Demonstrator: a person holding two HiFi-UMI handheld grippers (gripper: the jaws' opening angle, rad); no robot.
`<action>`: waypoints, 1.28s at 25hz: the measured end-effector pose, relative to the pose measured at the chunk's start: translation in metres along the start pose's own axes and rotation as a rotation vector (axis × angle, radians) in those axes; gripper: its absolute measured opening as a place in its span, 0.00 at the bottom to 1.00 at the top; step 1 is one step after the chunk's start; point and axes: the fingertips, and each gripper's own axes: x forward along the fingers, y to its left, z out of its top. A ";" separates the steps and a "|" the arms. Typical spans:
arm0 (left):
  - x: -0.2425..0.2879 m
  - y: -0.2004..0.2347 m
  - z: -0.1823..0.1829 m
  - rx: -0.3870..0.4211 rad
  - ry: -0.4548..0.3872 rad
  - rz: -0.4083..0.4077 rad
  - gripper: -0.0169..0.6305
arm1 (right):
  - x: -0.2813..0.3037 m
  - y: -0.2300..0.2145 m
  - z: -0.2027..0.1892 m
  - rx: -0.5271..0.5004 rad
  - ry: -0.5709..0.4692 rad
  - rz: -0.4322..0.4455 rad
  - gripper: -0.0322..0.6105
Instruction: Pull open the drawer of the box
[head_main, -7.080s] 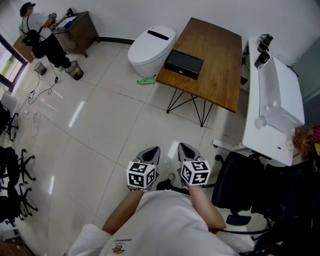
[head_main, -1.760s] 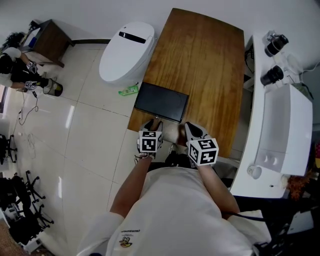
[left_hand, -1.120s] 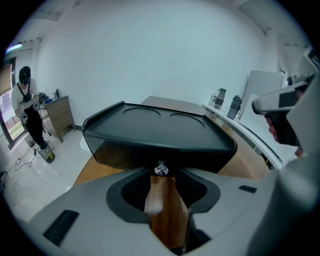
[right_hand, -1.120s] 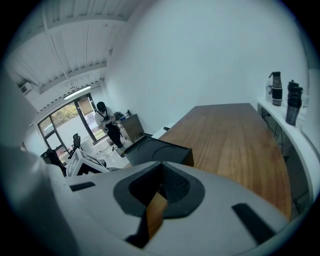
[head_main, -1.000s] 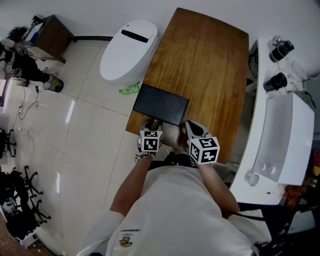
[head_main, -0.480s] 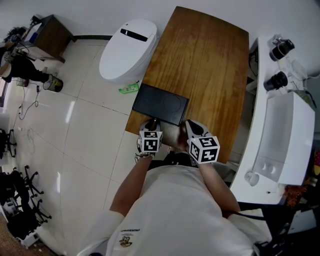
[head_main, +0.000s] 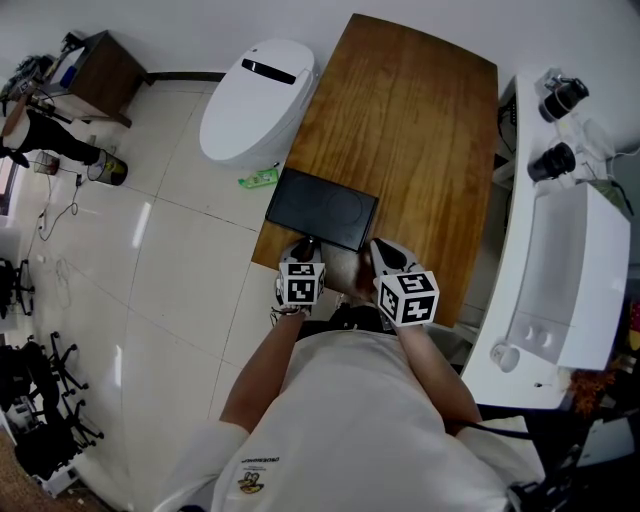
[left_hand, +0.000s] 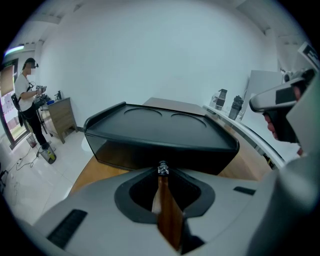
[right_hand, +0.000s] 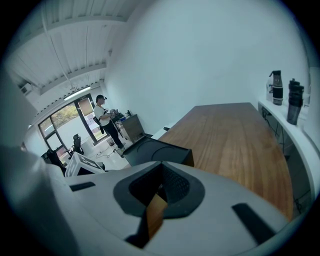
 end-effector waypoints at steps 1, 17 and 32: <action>0.000 0.000 0.000 0.000 -0.001 0.000 0.13 | 0.000 0.000 0.000 -0.002 -0.001 0.000 0.03; -0.011 0.000 -0.007 0.009 -0.010 -0.005 0.13 | 0.000 0.011 0.000 -0.013 0.000 0.004 0.03; -0.023 0.001 -0.026 0.003 0.005 -0.023 0.13 | -0.004 0.029 -0.005 -0.020 -0.004 -0.003 0.03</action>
